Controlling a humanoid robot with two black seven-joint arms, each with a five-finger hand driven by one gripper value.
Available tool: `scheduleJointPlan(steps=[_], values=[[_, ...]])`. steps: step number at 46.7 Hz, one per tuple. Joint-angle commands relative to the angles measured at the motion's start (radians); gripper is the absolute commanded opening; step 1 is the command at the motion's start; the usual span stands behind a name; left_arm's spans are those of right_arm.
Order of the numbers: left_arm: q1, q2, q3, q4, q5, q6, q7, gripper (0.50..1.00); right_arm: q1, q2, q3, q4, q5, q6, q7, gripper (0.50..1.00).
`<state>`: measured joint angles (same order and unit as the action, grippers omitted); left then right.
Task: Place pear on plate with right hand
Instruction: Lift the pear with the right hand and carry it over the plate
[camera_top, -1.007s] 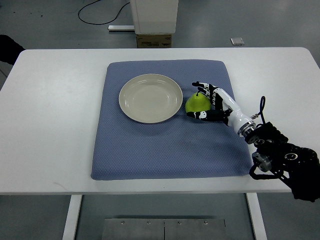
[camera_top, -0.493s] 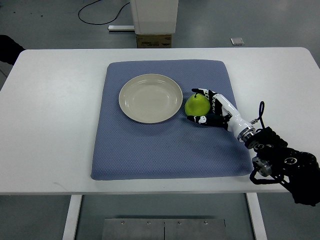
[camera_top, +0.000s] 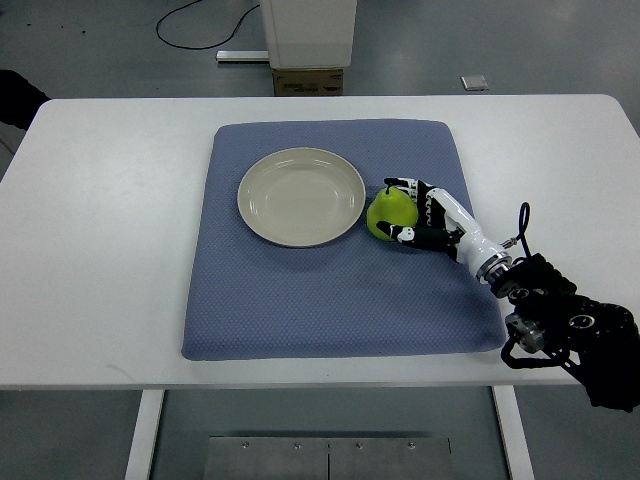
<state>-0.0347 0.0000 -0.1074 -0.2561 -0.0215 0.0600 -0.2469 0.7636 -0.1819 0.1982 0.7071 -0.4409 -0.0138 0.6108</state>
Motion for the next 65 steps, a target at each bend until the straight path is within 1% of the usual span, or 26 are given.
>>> scheduleJointPlan(steps=[1, 16, 27, 49, 55, 60, 65], values=[[0.001, 0.000, 0.000, 0.000, 0.000, 0.000, 0.000, 1.000, 0.005, 0.001, 0.006, 0.002, 0.002, 0.000, 0.000, 0.500], [0.001, 0.000, 0.000, 0.000, 0.000, 0.000, 0.000, 1.000, 0.079, -0.001, 0.072, 0.008, 0.007, 0.002, 0.000, 0.500], [0.001, 0.000, 0.000, 0.000, 0.000, 0.000, 0.000, 1.000, 0.135, 0.013, 0.076, 0.020, 0.013, 0.002, 0.000, 0.500], [0.001, 0.000, 0.000, 0.000, 0.000, 0.000, 0.000, 1.000, 0.220, 0.120, 0.067, 0.023, 0.014, 0.000, 0.000, 0.500], [-0.001, 0.000, 0.000, 0.000, 0.000, 0.000, 0.000, 1.000, 0.246, 0.157, 0.060, 0.020, 0.014, -0.003, -0.037, 0.500], [-0.001, 0.000, 0.000, 0.000, 0.000, 0.000, 0.000, 1.000, 0.263, 0.182, 0.027, 0.020, 0.014, -0.015, -0.054, 0.500], [-0.001, 0.000, 0.000, 0.000, 0.000, 0.000, 0.000, 1.000, 0.275, 0.182, 0.001, 0.018, 0.016, -0.023, -0.074, 0.500]])
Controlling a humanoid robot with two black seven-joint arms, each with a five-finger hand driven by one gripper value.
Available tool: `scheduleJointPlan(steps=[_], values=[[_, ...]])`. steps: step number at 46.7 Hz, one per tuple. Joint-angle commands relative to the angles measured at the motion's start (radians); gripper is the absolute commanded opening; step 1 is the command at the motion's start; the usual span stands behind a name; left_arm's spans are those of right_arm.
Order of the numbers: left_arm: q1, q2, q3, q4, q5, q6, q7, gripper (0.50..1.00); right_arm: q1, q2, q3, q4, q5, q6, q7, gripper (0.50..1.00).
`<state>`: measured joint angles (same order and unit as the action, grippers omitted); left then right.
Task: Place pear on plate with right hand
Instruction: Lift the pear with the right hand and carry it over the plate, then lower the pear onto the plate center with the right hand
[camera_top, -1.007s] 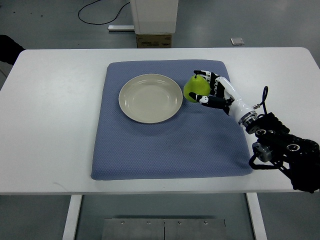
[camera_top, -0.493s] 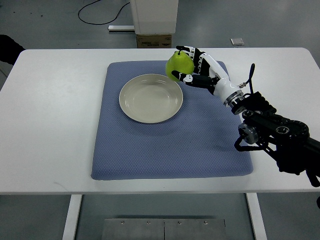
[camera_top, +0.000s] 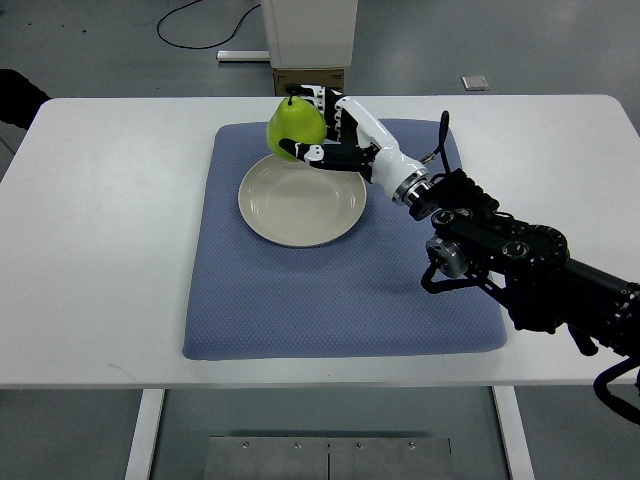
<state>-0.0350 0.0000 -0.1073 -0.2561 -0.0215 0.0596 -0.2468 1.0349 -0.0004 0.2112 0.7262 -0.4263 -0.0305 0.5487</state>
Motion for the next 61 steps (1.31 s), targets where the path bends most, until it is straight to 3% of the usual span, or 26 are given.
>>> scheduleJointPlan(steps=[1, 17, 35, 59, 61], values=[[0.000, 0.000, 0.000, 0.000, 0.000, 0.000, 0.000, 1.000, 0.004, 0.000, -0.015, -0.002, 0.001, -0.009, -0.016, 0.500], [0.000, 0.000, 0.000, 0.000, 0.000, 0.000, 0.000, 1.000, 0.001, 0.000, -0.096, -0.064, 0.000, -0.020, -0.061, 0.500], [0.000, 0.000, 0.000, 0.000, 0.000, 0.000, 0.000, 1.000, -0.026, 0.000, -0.130, -0.056, 0.000, -0.023, -0.122, 0.500], [0.000, 0.000, 0.000, 0.000, 0.000, 0.000, 0.000, 1.000, -0.042, 0.000, -0.138, -0.054, 0.003, -0.025, -0.122, 0.500], [0.001, 0.000, 0.000, 0.000, 0.000, 0.000, 0.000, 1.000, -0.042, 0.000, -0.138, -0.054, 0.006, -0.026, -0.122, 0.577]])
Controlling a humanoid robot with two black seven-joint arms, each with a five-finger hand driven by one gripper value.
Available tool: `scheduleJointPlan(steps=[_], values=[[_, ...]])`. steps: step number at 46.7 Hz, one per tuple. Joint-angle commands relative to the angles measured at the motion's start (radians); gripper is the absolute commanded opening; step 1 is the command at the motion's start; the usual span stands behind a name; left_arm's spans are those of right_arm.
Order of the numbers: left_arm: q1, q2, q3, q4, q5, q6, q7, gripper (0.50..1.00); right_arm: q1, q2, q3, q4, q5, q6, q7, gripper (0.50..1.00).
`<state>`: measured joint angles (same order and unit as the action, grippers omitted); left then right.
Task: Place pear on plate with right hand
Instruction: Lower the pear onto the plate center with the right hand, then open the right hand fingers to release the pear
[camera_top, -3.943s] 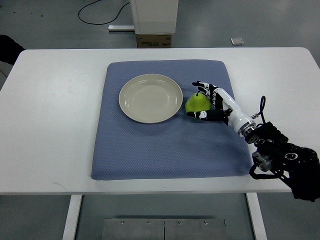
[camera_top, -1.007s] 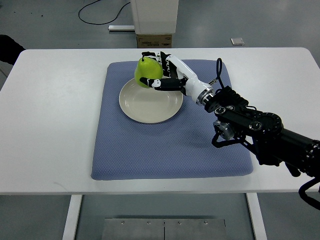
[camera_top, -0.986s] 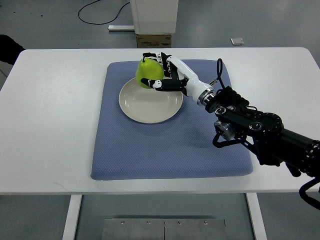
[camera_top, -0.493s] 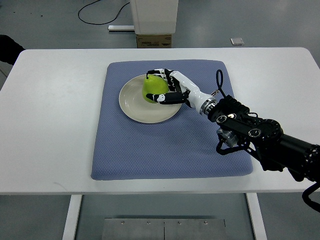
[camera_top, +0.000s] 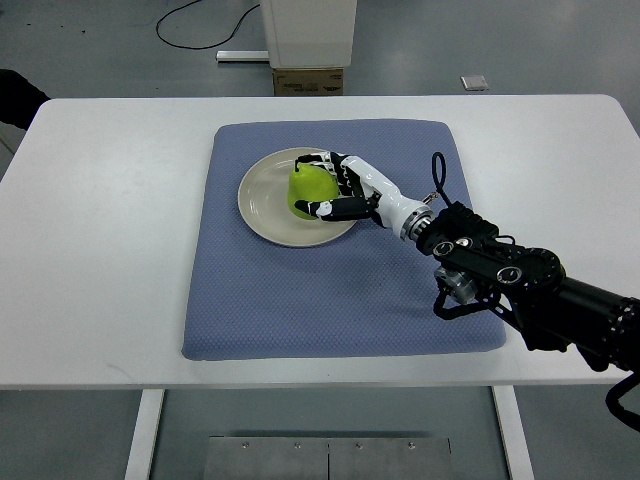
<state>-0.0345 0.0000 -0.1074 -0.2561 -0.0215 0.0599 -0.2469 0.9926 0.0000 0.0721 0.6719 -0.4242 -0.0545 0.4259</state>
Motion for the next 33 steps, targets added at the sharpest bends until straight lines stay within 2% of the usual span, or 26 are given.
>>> scheduleJointPlan(steps=[1, 5, 10, 19, 33], values=[[0.001, 0.000, 0.000, 0.000, 0.000, 0.000, 0.000, 1.000, 0.000, 0.000, 0.002, 0.000, 0.008, -0.002, 0.001, 0.612], [0.001, 0.000, 0.000, 0.000, 0.000, 0.000, 0.000, 1.000, 0.000, 0.000, 0.003, 0.000, 0.028, -0.002, 0.001, 0.821], [0.001, 0.000, 0.000, 0.000, 0.000, 0.000, 0.000, 1.000, -0.003, 0.000, 0.005, 0.000, 0.035, -0.002, 0.001, 0.978], [-0.001, 0.000, 0.000, 0.000, 0.000, 0.000, 0.000, 1.000, -0.005, 0.000, 0.009, 0.000, 0.035, -0.002, 0.002, 1.000], [0.001, 0.000, 0.000, 0.000, 0.000, 0.000, 0.000, 1.000, -0.009, 0.000, 0.011, -0.006, 0.035, -0.002, 0.005, 1.000]])
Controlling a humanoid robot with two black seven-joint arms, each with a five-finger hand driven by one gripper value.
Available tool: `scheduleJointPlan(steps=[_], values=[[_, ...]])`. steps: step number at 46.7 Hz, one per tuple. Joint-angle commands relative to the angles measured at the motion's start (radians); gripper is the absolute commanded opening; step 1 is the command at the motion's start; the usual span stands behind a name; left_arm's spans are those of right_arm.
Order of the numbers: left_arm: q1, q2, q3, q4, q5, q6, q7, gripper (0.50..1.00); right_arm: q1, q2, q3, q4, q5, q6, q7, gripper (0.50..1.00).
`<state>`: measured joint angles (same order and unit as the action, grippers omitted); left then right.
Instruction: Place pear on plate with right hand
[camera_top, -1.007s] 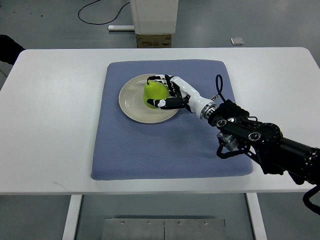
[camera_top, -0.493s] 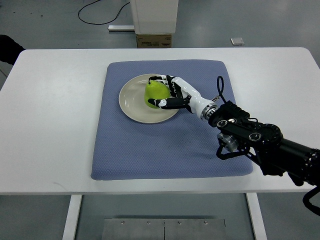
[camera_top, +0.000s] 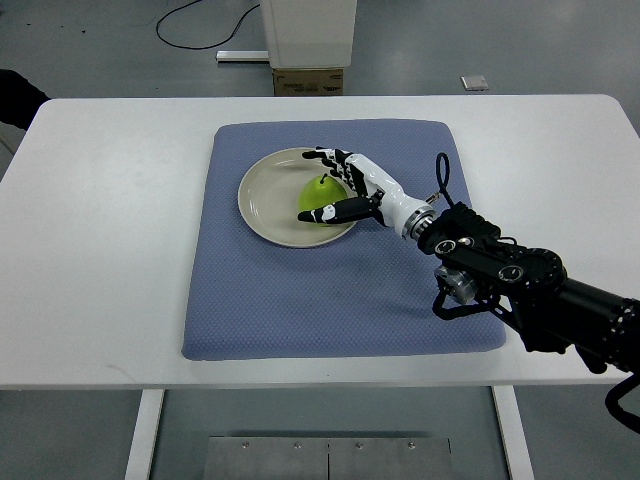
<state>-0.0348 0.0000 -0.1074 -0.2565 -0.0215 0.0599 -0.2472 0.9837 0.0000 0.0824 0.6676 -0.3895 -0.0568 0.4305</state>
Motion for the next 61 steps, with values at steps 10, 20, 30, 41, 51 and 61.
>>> scheduleJointPlan(steps=[10, 20, 30, 41, 51, 61], values=[[0.001, 0.000, 0.000, 0.000, 0.000, 0.000, 0.000, 1.000, 0.003, 0.000, 0.030, 0.001, 0.000, 0.002, 0.004, 1.000], [-0.001, 0.000, 0.000, 0.000, 0.000, 0.000, 0.000, 1.000, 0.004, 0.000, 0.065, 0.003, 0.000, 0.002, 0.004, 1.000], [-0.001, 0.000, 0.000, 0.000, 0.000, 0.000, 0.000, 1.000, 0.000, 0.000, 0.071, 0.007, 0.000, 0.003, 0.010, 1.000], [-0.001, 0.000, 0.000, 0.000, 0.000, 0.000, 0.000, 1.000, -0.040, -0.054, 0.155, 0.009, 0.000, 0.017, 0.010, 1.000], [-0.001, 0.000, 0.000, 0.000, 0.000, 0.000, 0.000, 1.000, -0.066, -0.095, 0.218, 0.009, 0.001, 0.018, 0.010, 1.000], [0.001, 0.000, 0.000, 0.000, 0.000, 0.000, 0.000, 1.000, -0.106, -0.106, 0.352, 0.009, 0.001, 0.020, -0.001, 1.000]])
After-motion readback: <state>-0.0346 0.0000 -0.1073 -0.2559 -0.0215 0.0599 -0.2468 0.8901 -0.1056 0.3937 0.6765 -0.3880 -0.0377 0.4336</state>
